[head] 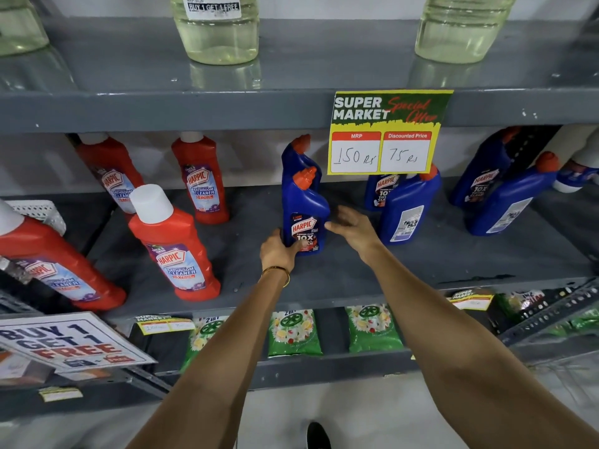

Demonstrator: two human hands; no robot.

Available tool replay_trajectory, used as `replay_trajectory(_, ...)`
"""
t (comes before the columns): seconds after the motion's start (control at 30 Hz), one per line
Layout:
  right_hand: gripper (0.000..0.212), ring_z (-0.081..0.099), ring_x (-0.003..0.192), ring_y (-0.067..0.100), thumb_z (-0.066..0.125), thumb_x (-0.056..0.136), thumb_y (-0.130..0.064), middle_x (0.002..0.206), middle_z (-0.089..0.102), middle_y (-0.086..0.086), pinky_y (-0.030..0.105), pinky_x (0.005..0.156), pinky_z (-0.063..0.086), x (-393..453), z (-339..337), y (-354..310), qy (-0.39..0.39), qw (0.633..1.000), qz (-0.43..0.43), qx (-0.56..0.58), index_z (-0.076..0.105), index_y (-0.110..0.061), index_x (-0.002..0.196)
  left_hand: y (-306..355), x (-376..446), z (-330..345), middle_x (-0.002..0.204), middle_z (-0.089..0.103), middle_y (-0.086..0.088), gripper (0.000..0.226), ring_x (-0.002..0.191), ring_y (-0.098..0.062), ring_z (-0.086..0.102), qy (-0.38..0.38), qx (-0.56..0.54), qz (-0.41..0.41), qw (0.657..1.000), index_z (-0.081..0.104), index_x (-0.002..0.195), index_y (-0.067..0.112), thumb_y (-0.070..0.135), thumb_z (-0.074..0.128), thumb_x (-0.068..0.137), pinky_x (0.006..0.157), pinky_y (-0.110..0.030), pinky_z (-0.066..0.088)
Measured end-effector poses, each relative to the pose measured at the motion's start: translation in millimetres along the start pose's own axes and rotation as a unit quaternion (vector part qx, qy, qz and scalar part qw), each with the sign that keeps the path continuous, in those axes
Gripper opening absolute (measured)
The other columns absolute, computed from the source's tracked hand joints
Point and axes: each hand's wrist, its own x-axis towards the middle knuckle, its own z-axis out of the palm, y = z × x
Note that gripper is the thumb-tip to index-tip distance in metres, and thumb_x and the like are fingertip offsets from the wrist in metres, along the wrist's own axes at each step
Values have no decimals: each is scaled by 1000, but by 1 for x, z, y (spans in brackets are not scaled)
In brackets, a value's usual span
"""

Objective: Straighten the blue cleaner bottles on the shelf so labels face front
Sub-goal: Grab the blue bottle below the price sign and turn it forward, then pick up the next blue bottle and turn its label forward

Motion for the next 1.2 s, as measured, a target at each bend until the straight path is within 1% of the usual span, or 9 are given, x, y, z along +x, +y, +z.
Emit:
replay_trajectory(0.1, 69, 43, 133, 26, 69, 82, -23, 145, 45, 12, 36, 108, 37, -9, -8, 10, 88, 996, 15, -22, 37, -10, 141, -2, -14, 4, 105, 69, -19, 43, 99, -35, 62, 11, 5, 3, 1000, 58, 108, 2, 31, 70, 78, 76, -37, 48)
replay_trajectory(0.23, 68, 38, 137, 25, 63, 86, -27, 150, 38, 10, 33, 110, 32, -32, -24, 21, 173, 984, 31, -6, 32, -7, 143, -3, -37, 17, 108, 68, -20, 42, 101, -38, 61, 35, -13, -4, 999, 59, 110, 4, 32, 67, 80, 79, -39, 49)
replay_trajectory(0.4, 58, 49, 124, 32, 60, 88, -29, 135, 52, 14, 29, 90, 39, -48, -54, 31, 242, 969, 49, -22, 40, -4, 136, 6, -55, 44, 110, 66, -19, 44, 104, -39, 59, -12, -27, 1, 1000, 58, 110, 4, 36, 65, 81, 83, -40, 48)
replay_trajectory(0.53, 56, 51, 123, 27, 60, 88, -27, 130, 54, 9, 29, 91, 38, -47, -88, 31, 256, 966, 44, -15, 40, -3, 135, 31, -53, 68, 122, 61, -18, 50, 115, -36, 55, -44, -26, 25, 998, 55, 120, 5, 37, 63, 83, 92, -41, 46)
replay_trajectory(0.7, 68, 40, 135, 25, 60, 88, -27, 149, 39, 13, 32, 105, 36, -25, -132, 31, 209, 976, 52, 11, 27, -9, 145, 67, -43, 106, 137, 53, -13, 58, 124, -29, 51, -55, -62, 25, 996, 47, 133, 10, 34, 64, 83, 100, -38, 43)
replay_trajectory(0.87, 74, 40, 136, 24, 66, 84, -29, 149, 38, 15, 35, 107, 37, 3, -166, 29, 118, 992, 49, -8, 28, -8, 144, 96, -27, 142, 138, 52, -15, 66, 127, -30, 48, -63, -50, 24, 997, 44, 135, 8, 31, 70, 78, 103, -40, 42)
replay_trajectory(0.93, 73, 49, 127, 22, 69, 82, -26, 143, 44, 14, 32, 99, 44, 14, -180, 30, 60, 997, 53, -8, 32, -6, 142, 105, -19, 155, 131, 57, -15, 64, 120, -31, 54, -76, -31, 35, 996, 49, 128, 5, 26, 75, 73, 97, -39, 46)
replay_trajectory(1.07, 47, 62, 85, 7, 69, 81, -11, 127, 60, 15, 10, 59, 49, 24, -197, 30, -56, 998, 40, 0, 52, -3, 125, 116, -11, 169, 119, 65, -18, 58, 108, -33, 61, -79, -46, 35, 995, 54, 114, 1, 11, 81, 64, 93, -41, 50)
replay_trajectory(1.2, 41, 60, 81, 3, 64, 84, -7, 125, 60, 17, 10, 59, 51, 29, -201, 30, -71, 997, 25, 10, 53, -1, 123, 121, -11, 176, 124, 60, -21, 59, 113, -36, 58, -67, -56, 23, 996, 48, 121, -2, 4, 76, 70, 97, -45, 47)
